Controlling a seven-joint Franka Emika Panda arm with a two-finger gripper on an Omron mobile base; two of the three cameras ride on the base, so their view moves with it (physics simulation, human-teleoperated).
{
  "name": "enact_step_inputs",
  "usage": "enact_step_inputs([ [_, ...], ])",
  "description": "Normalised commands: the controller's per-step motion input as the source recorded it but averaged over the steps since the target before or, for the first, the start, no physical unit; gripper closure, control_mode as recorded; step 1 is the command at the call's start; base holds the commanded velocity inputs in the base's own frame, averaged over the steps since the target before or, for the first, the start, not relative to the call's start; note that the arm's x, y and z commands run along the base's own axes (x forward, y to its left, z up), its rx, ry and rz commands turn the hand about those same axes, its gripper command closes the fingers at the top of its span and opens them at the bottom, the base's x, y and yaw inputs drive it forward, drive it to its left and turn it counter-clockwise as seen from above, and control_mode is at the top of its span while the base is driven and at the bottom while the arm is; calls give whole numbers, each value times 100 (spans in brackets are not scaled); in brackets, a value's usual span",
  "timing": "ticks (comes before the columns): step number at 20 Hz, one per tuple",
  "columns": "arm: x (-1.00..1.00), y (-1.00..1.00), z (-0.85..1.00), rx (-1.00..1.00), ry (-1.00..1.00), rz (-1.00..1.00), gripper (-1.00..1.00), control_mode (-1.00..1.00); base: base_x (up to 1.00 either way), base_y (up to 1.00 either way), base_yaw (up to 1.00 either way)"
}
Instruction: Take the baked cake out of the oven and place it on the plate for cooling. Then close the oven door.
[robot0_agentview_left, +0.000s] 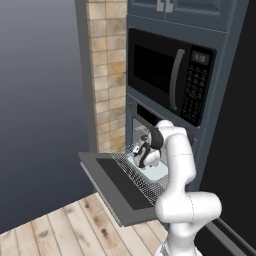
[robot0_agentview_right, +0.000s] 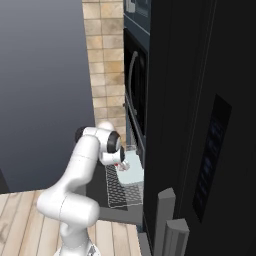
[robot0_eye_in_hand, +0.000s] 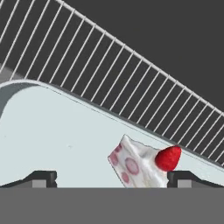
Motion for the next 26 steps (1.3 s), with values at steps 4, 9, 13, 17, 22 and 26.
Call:
enact_step_inputs([
  [4, 30, 0, -27, 0, 0, 2, -100, -100, 0, 0, 0],
  [9, 20, 0, -28, 0, 0, 2, -100, -100, 0, 0, 0],
  [13, 27, 0, -36, 0, 0, 2, -100, -100, 0, 0, 0],
  [17, 23, 0, -42, 0, 0, 2, -100, -100, 0, 0, 0],
  [22, 19, -17, -58, 0, 0, 4, 100, -100, 0, 0, 0],
  [26, 4, -35, -44, 4, 0, 2, 100, -100, 0, 0, 0],
])
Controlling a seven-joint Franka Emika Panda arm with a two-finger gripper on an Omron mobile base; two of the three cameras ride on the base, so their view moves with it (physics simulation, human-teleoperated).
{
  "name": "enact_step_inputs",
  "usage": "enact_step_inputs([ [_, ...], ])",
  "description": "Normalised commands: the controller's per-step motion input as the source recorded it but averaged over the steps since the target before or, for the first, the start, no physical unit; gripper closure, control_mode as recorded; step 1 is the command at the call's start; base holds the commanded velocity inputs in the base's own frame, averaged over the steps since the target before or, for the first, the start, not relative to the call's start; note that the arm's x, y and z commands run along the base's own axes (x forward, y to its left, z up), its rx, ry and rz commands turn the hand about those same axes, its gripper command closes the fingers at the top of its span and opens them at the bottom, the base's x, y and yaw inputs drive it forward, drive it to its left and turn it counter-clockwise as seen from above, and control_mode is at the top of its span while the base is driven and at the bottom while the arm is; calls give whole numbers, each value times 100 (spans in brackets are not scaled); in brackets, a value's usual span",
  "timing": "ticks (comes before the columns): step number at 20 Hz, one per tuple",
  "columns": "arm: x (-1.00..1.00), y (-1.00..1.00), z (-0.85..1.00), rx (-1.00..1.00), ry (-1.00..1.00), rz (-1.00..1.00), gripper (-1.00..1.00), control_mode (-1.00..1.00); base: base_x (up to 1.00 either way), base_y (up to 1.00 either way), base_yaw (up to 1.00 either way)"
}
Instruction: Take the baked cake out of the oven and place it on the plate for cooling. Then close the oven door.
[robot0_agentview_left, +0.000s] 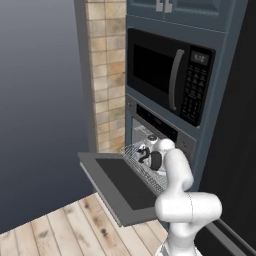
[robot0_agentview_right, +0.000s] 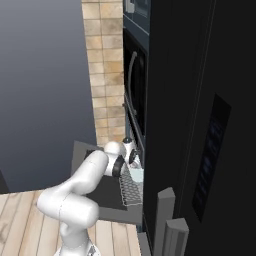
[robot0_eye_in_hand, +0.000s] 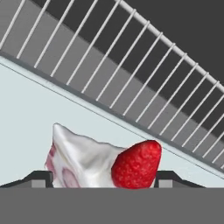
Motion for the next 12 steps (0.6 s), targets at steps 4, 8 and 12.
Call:
enact_step_inputs([
  [4, -19, -26, -11, 16, -3, 0, 100, -100, 0, 0, 0],
  [8, -40, -4, 11, 24, -16, 0, 100, -100, 0, 0, 0],
  [12, -20, 0, 34, 21, -27, 0, 100, -100, 0, 0, 0],
])
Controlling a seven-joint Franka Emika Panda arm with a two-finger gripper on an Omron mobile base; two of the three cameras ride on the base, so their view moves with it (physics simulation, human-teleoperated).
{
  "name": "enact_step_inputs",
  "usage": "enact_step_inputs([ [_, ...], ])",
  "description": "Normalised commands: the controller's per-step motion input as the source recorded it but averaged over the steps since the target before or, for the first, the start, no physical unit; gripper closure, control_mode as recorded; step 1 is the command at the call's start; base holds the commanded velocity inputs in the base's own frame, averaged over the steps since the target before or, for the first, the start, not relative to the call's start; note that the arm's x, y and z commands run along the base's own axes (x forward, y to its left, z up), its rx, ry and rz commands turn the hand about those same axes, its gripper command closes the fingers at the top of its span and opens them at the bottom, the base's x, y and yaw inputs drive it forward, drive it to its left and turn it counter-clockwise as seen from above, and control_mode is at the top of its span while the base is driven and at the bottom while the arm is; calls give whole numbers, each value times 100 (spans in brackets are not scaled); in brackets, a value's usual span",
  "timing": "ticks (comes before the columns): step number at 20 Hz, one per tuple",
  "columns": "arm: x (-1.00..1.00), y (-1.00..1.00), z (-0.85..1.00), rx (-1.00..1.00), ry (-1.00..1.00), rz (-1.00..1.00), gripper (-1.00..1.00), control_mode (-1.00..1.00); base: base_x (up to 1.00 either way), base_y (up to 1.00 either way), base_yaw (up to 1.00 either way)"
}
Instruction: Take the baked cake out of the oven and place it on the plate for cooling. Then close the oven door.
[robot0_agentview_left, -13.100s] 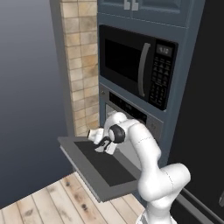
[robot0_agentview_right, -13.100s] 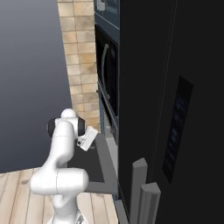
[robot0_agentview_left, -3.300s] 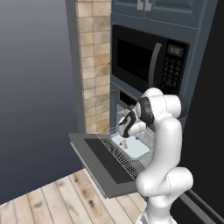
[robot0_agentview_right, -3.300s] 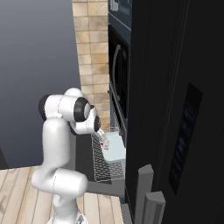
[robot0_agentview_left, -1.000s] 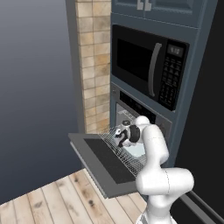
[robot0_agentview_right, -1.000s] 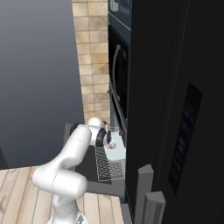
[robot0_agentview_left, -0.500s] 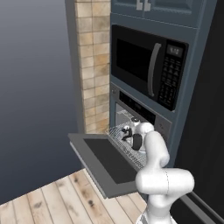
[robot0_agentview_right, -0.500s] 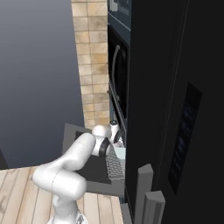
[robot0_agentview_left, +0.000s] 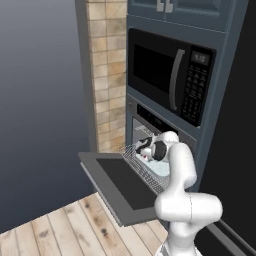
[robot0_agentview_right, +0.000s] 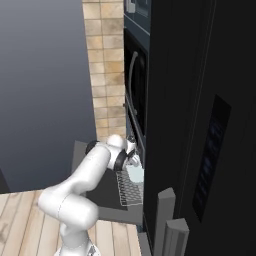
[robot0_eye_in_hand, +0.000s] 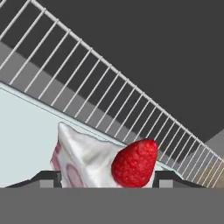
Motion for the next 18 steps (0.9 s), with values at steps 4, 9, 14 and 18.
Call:
enact_step_inputs([
  [4, -30, 0, 37, 19, -33, 0, 100, -100, 0, 0, 0],
  [9, -61, 0, 46, 13, -37, -5, 100, -100, 0, 0, 0],
  [14, -59, 12, 59, 9, -51, -15, 100, -100, 0, 0, 0],
  [18, -67, 2, 54, 8, -51, -16, 100, -100, 0, 0, 0],
])
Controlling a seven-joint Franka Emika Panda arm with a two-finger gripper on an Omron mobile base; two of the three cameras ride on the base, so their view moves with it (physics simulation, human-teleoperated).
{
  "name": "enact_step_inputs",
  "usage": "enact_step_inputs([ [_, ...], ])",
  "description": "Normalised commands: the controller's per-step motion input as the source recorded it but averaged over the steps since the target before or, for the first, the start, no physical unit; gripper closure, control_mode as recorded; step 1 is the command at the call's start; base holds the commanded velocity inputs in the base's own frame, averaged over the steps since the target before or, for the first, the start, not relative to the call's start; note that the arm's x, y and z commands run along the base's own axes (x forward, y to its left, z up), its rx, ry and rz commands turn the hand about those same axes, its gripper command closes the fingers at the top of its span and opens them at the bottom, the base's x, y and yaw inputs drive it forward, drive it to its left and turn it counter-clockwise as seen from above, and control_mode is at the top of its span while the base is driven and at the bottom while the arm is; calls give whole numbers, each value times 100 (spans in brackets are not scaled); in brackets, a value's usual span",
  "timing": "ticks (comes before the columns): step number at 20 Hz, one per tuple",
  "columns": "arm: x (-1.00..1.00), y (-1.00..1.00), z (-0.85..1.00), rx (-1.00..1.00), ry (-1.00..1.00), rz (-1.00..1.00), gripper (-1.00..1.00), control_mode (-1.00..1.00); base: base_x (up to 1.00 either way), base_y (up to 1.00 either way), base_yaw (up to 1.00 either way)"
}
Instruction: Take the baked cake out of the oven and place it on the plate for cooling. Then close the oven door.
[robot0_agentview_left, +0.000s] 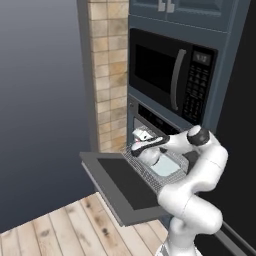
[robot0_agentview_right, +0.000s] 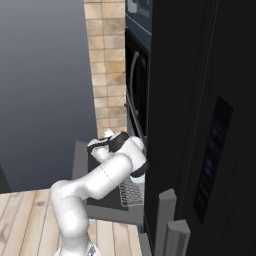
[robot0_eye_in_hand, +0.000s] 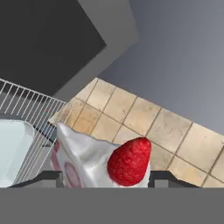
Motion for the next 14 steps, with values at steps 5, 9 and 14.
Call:
enact_step_inputs([
  [5, -97, -1, 43, 6, -18, -14, 100, -100, 0, 0, 0],
  [9, -66, 0, 93, 1, 0, -6, 100, -100, 0, 0, 0],
  [14, -93, 46, 74, -1, -15, -7, 100, -100, 0, 0, 0],
])
